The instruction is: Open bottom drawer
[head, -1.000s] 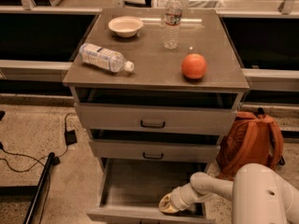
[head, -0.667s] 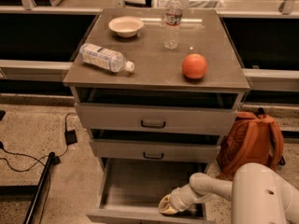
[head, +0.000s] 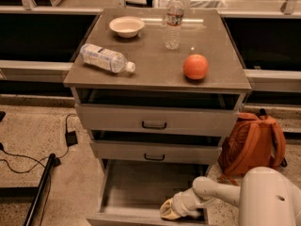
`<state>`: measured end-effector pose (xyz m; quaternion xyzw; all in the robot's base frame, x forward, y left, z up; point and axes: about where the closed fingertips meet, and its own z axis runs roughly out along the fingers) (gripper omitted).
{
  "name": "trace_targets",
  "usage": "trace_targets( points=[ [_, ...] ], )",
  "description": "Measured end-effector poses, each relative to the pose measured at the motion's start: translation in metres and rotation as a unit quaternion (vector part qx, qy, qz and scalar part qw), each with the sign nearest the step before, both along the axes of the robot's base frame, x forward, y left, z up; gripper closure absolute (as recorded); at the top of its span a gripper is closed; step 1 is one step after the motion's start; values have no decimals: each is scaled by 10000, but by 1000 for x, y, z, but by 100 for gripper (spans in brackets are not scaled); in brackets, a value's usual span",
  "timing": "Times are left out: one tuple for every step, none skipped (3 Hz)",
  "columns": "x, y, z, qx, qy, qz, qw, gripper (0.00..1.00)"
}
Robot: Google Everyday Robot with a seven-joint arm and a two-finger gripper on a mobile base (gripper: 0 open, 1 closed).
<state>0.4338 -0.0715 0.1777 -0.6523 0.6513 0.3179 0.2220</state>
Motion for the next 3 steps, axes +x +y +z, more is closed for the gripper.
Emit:
trace_targets(
  points=[
    [-10,2,8,137,-30,51,9999,100],
    [-18,4,32,428,-269,78,9987,100],
    [-10,3,71,830,-801,-46,9933,100]
  ],
)
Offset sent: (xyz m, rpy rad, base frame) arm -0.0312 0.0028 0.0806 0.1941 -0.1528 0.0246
